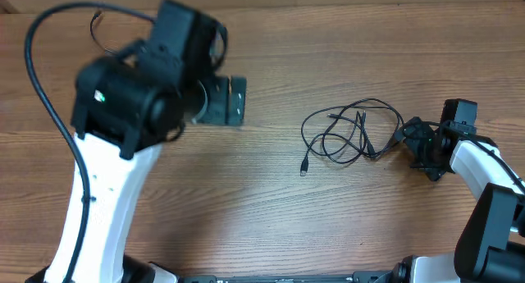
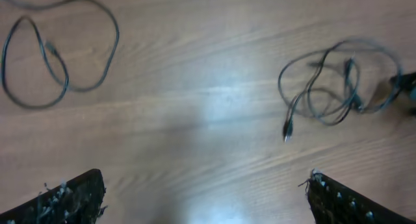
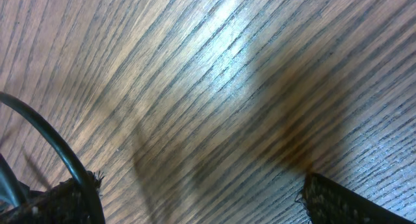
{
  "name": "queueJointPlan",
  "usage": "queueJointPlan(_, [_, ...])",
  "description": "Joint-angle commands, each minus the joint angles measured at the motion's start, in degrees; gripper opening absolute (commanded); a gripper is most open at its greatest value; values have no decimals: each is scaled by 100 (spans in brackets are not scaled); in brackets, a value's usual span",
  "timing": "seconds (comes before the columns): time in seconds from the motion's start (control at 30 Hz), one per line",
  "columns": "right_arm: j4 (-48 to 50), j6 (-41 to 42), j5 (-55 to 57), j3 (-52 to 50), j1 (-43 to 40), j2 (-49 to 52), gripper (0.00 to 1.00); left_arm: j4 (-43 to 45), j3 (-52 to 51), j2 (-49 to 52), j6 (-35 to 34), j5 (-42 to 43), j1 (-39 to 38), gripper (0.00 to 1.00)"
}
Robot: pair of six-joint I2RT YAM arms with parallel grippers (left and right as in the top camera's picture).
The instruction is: Untangle cables
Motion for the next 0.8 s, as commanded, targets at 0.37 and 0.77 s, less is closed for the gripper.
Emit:
queueJointPlan(0.37, [-98,11,330,-398,-81,439,100,3829,-4747,-442,-1364,861,-544,99])
queueJointPlan(0.77, [-98,11,330,-400,-81,439,100,4063,-5147,-439,-1204,927,-544,99])
